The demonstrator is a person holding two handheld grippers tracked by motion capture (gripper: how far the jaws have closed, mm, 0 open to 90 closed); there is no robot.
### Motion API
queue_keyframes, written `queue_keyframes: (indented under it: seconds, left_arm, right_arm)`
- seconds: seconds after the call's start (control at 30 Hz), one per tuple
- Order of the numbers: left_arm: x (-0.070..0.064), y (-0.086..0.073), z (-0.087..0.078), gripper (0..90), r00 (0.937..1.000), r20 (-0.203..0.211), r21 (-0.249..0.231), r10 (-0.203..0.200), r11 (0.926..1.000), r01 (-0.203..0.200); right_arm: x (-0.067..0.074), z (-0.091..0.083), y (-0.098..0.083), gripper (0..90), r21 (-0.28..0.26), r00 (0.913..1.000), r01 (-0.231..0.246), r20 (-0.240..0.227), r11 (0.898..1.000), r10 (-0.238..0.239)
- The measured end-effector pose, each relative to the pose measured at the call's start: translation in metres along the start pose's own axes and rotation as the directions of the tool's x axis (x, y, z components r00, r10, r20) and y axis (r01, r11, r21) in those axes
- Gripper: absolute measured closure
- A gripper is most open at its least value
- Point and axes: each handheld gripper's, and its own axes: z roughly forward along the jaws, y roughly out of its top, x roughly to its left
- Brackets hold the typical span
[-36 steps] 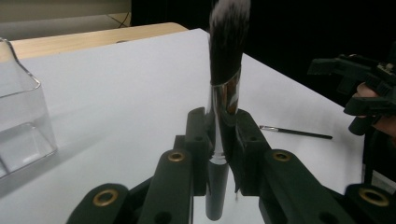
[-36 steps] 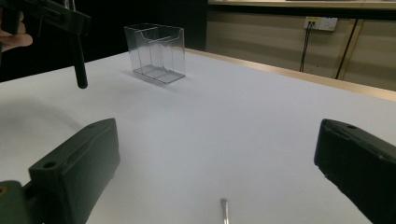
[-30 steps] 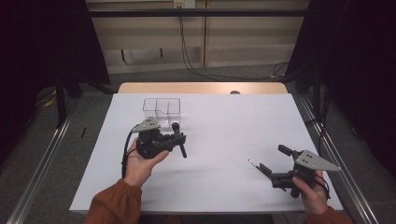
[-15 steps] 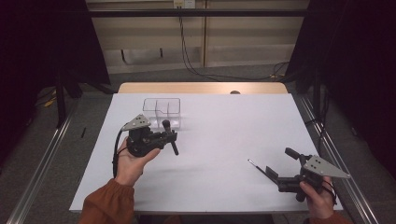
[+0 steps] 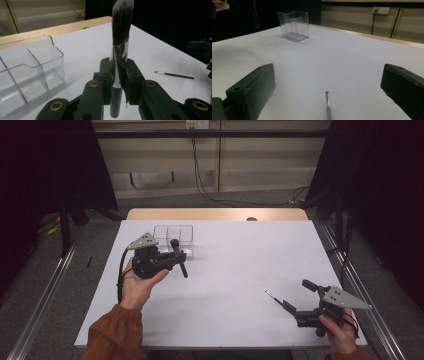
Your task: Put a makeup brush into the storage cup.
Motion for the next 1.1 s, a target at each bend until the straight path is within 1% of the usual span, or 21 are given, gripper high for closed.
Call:
queue_keyframes:
  seconds: [0.13,0.2,0.37,0.43,0.47,0.5,0.6,0.67,0.73,0.83,0.87,0.9,1.03,1.07,1.1]
  left_arm:
    - [0.007,0.005,0.002,78.9,0.9997,-0.021,-0.01,-0.009,0.9999,0.009]
    - [0.012,0.008,0.004,78.9,0.9992,-0.04,-0.006,-0.004,1.0,0.004]
    - [0.023,0.018,0.006,78.9,0.9977,-0.066,-0.031,-0.013,0.9994,0.01]
    - [0.025,0.022,0.006,78.9,0.997,-0.076,-0.046,-0.014,0.9989,0.011]
    - [0.026,0.024,0.006,78.9,0.9962,-0.084,-0.051,-0.022,0.9986,0.018]
    - [0.027,0.026,0.007,78.9,0.9956,-0.088,-0.057,-0.032,0.998,0.027]
    - [0.031,0.029,0.013,78.9,0.9941,-0.105,-0.059,-0.03,0.998,0.024]
    - [0.035,0.031,0.016,78.9,0.9933,-0.109,-0.061,-0.039,0.9976,0.033]
    - [0.038,0.033,0.019,78.8,0.9915,-0.123,-0.06,-0.044,0.9975,0.037]
    - [0.046,0.037,0.023,78.9,0.9895,-0.136,-0.068,-0.049,0.9968,0.04]
    - [0.048,0.038,0.024,78.8,0.9885,-0.14,-0.077,-0.058,0.9959,0.047]
    - [0.05,0.039,0.026,78.8,0.9876,-0.147,-0.076,-0.054,0.9961,0.044]
    - [0.055,0.04,0.034,78.9,0.9831,-0.167,-0.082,-0.077,0.9946,0.064]
    - [0.057,0.041,0.037,78.9,0.982,-0.172,-0.074,-0.078,0.9951,0.066]
    - [0.057,0.042,0.039,78.9,0.9815,-0.175,-0.078,-0.077,0.9949,0.064]
  right_arm:
    - [0.0,0.0,0.0,0.0,0.0,1.0,-0.002,-0.001,1.0,0.002]
    - [0.0,0.0,0.0,0.0,0.0,1.0,0.001,-0.001,1.0,-0.001]
    - [0.0,0.0,0.0,0.0,-0.003,1.0,0.001,-0.001,1.0,-0.001]
    - [0.0,0.001,0.0,0.0,-0.003,1.0,-0.001,-0.002,1.0,0.001]
    - [0.0,0.001,0.0,0.0,-0.005,1.0,-0.002,-0.002,1.0,0.002]
    - [0.0,0.001,0.0,0.0,-0.004,1.0,0.0,-0.002,1.0,0.0]
    - [0.0,0.001,0.0,0.0,-0.004,1.0,0.001,-0.002,1.0,-0.001]
    - [0.0,0.001,0.0,0.0,-0.005,1.0,0.003,-0.006,1.0,-0.003]
    - [0.0,0.001,0.0,0.0,-0.004,1.0,0.002,-0.005,1.0,-0.002]
    - [0.0,0.0,0.0,0.0,-0.005,1.0,0.001,-0.005,1.0,-0.001]
    - [0.0,0.0,0.0,0.0,-0.006,1.0,0.0,-0.007,1.0,0.0]
    - [0.0,0.0,0.0,0.0,-0.007,1.0,-0.001,-0.005,1.0,0.001]
    - [0.0,0.0,0.0,0.0,-0.007,1.0,0.001,-0.008,1.0,-0.001]
    - [0.0,0.001,0.0,0.0,-0.006,0.9999,0.0,-0.011,1.0,0.0]
    - [0.0,0.001,0.0,0.0,-0.006,0.9999,-0.002,-0.01,1.0,0.002]
